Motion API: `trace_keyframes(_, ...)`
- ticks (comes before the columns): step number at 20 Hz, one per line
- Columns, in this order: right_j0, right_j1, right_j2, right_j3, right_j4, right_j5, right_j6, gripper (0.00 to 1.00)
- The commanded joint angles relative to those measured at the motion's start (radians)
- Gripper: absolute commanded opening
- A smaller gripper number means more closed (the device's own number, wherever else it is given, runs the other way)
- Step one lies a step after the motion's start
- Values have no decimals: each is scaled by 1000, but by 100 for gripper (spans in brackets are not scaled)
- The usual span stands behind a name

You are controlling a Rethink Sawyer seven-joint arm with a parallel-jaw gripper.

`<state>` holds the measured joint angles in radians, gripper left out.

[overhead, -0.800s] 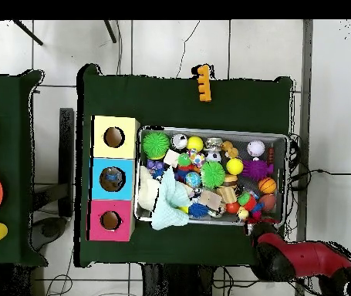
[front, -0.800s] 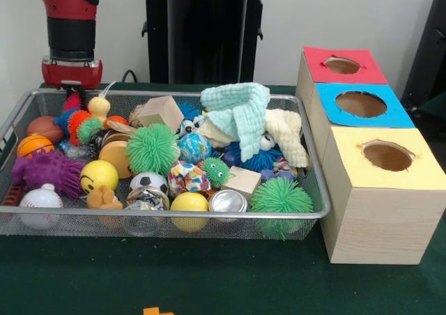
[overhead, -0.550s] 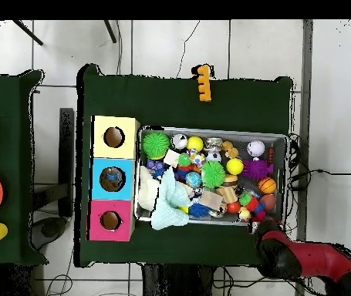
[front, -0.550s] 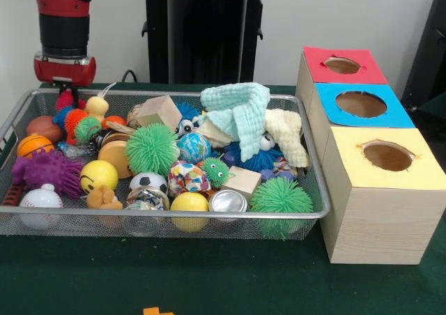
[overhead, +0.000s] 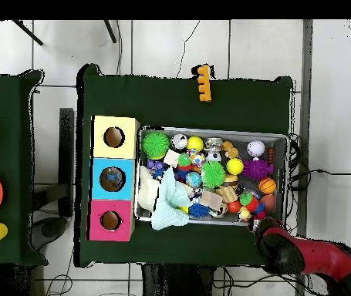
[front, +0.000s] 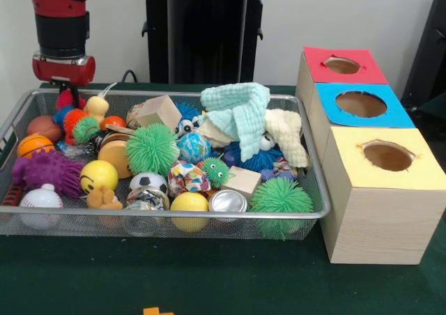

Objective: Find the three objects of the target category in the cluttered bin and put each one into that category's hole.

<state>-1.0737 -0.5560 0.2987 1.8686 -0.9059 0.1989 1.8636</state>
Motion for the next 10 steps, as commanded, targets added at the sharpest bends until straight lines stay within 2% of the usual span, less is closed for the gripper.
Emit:
trace_keyframes(1,-23,33,44,-22,24,244,-182,0)
trace_keyframes(10,-38,1,56,-4,24,234,-183,0)
